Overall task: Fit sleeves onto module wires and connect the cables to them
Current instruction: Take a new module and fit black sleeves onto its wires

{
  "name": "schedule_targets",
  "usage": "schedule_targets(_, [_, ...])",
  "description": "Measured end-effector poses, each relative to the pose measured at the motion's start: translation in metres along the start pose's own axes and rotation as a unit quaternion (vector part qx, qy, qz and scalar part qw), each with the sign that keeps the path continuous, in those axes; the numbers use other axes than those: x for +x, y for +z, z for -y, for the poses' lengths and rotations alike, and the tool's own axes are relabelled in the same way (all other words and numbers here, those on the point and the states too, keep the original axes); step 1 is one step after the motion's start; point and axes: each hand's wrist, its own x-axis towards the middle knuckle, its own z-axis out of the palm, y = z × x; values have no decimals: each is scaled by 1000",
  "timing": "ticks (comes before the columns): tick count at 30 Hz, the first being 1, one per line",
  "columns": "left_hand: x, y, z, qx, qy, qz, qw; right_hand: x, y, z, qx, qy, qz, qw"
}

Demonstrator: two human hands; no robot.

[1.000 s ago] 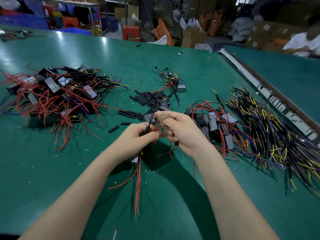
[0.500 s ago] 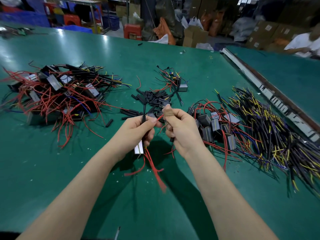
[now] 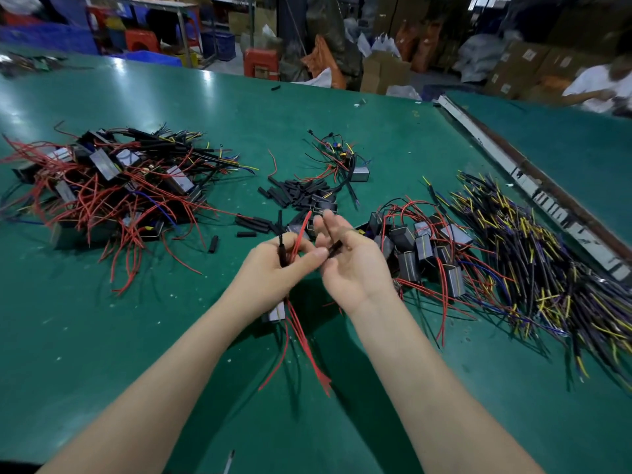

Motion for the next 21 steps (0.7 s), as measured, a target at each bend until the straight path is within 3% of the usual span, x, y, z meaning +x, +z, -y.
schedule_targets(5, [2,-4,8,96,13,-36,995,1,-2,-1,9,-70,7,997])
schedule_targets(10, [5,-8,7,56,-2,-70,996,1,-4,-8,-188,-61,42,979])
schedule_targets(14, [5,-9,3,13,-20,-58,998,3,-11,-5,-369,-157,39,915])
schedule_targets(21, [-4,-4,-9,7,-11,42,999,1,-14,18,-328,-320,-2,889])
